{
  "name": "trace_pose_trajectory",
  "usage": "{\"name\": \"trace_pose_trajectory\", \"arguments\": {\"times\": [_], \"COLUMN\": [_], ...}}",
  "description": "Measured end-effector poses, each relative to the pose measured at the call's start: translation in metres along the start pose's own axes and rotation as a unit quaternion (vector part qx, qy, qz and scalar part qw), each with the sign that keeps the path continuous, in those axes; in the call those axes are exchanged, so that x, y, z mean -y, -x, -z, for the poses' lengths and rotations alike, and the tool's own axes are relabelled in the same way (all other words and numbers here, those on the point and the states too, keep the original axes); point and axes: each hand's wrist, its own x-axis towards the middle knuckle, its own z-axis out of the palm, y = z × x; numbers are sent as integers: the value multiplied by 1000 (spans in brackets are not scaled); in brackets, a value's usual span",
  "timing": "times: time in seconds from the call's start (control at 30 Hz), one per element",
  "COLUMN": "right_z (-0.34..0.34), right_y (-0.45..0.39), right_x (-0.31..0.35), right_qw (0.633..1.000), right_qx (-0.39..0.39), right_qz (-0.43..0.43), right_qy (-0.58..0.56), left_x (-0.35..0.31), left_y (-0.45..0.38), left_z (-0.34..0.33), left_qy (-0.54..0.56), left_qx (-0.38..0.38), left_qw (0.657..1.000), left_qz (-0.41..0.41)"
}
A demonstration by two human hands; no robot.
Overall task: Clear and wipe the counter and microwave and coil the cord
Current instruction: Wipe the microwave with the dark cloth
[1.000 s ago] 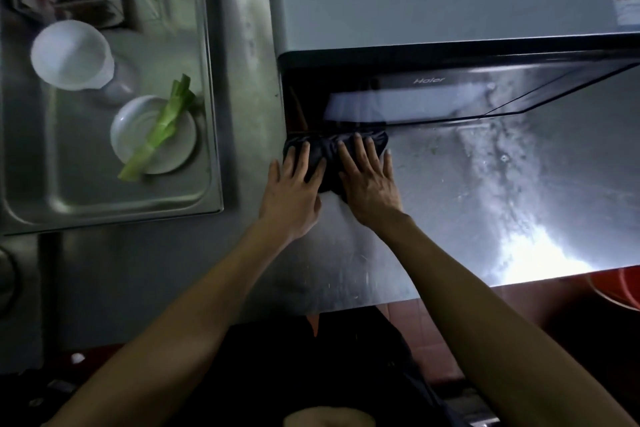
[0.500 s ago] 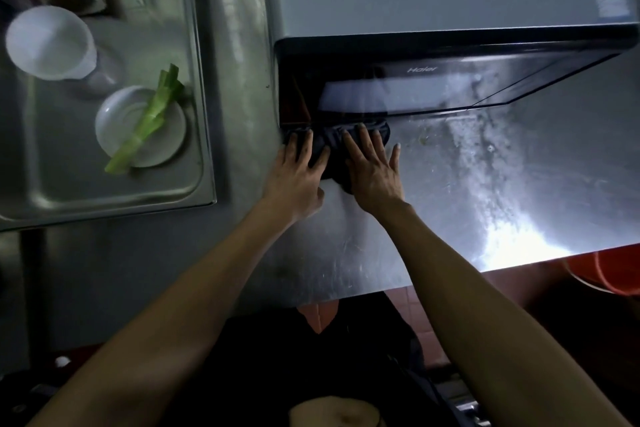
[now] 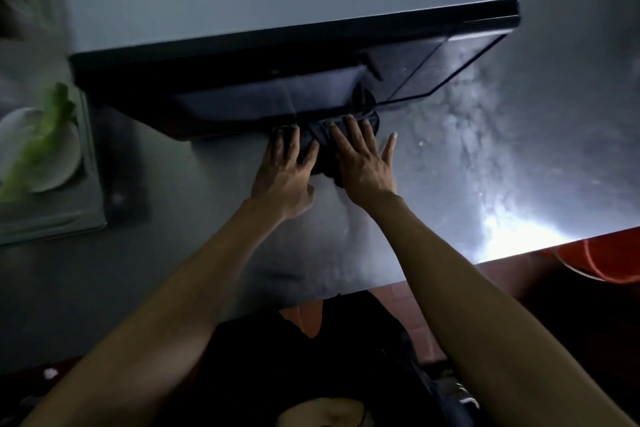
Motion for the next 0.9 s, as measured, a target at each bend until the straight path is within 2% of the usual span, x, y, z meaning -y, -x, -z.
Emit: {"name": "trace_pose_trajectory", "arguments": {"times": [0.27, 0.5, 0.67, 0.9], "right_z": [15, 25, 28, 16], "right_y": [-1, -3, 0, 10], "right_x": [-101, -154, -163, -137], "right_qw": [1000, 1000, 1000, 999], "right_qx": [-9, -13, -6, -13], "right_qz": [-7, -21, -25, -36], "right_qy": [-3, -12, -6, -1], "left_x": [-90, -143, -154, -136], "left_y": [-55, -84, -88, -72], "left_z": [14, 18, 18, 13], "left_qy": [13, 9, 13, 66], "left_qx": [19, 22, 19, 15], "left_qw": [1000, 1000, 1000, 998], "left_qz": [4, 10, 13, 4]}}
